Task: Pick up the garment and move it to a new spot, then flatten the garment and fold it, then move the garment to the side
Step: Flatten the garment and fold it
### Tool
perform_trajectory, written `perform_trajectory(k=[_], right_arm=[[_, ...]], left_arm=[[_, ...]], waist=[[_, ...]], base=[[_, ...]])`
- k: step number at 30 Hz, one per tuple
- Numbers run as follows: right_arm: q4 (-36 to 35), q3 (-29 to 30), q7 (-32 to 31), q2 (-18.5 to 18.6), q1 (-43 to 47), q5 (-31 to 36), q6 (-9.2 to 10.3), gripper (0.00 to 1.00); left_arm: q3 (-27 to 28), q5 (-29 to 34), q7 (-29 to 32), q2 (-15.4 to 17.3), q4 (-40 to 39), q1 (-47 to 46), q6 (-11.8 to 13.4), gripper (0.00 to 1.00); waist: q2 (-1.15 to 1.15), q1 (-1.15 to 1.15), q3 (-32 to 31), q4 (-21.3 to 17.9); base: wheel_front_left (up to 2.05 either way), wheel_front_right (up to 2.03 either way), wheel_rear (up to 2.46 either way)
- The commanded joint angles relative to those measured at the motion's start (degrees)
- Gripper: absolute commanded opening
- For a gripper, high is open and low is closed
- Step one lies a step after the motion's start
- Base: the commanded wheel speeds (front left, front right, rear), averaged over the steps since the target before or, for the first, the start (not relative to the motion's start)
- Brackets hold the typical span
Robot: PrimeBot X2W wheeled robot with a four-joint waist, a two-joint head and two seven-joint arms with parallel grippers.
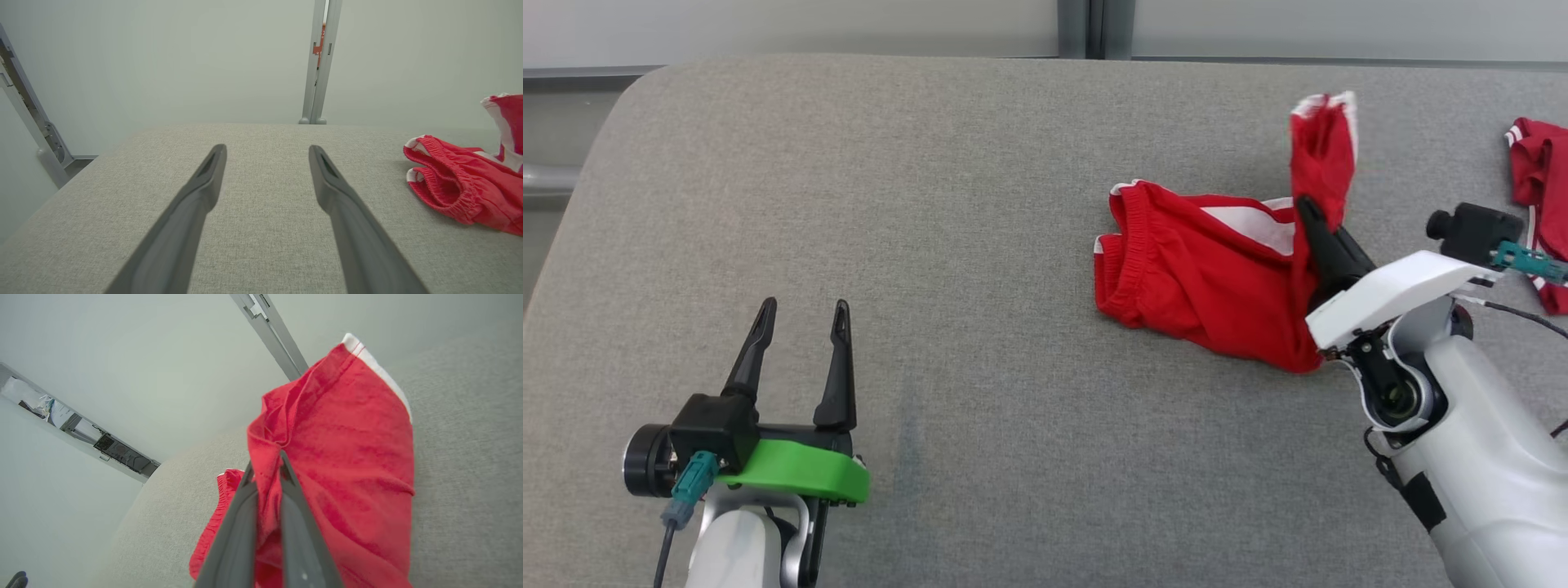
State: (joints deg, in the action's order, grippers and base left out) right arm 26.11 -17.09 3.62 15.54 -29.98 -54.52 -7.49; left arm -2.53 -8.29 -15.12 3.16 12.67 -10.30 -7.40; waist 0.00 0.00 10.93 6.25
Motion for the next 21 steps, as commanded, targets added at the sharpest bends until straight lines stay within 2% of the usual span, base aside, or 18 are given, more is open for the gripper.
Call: perform_trajectory(k=[1,6,11,19,20,21], right_arm=[[-0.95,-0.46,-0.29,-0.79,-0.16,0.71,0.01,0.00],[-2.19,-2.44,-0.69,-3.54,0.94,2.83,0.02,0.00],[-0.55,-4.62,-0.08,-6.16,2.30,4.75,0.01,0.00],[1.91,-7.83,1.33,-7.53,4.19,5.61,0.01,0.00],[2.19,-8.43,1.79,-7.28,4.09,6.20,0.02,0.37],[2.43,-9.06,2.11,-6.99,4.00,6.55,0.01,0.90]], left_arm=[[0.03,-0.57,0.01,0.23,-0.18,0.38,-0.15,1.00],[-0.20,-0.93,0.01,0.06,-0.16,0.45,-0.14,1.00],[-0.62,-1.01,0.01,-0.09,0.14,-0.24,-0.09,1.00],[-0.37,-1.37,0.01,-0.23,0.38,-0.14,-0.08,1.00],[-0.33,-1.39,0.01,-0.23,0.45,-0.08,-0.08,1.00],[-0.36,-1.40,0.01,-0.24,0.49,-0.05,-0.08,1.00]], waist=[[0.00,0.00,0.09,0.67],[0.00,0.00,0.60,2.05],[0.00,0.00,1.12,3.87],[0.00,0.00,1.24,4.78],[0.00,0.00,1.18,4.73],[0.00,0.00,1.13,4.68]], base=[[0.00,0.00,0.00],[0.00,0.00,0.00],[0.00,0.00,0.00],[0.00,0.00,0.00],[0.00,0.00,0.00],[0.00,0.00,0.00]])
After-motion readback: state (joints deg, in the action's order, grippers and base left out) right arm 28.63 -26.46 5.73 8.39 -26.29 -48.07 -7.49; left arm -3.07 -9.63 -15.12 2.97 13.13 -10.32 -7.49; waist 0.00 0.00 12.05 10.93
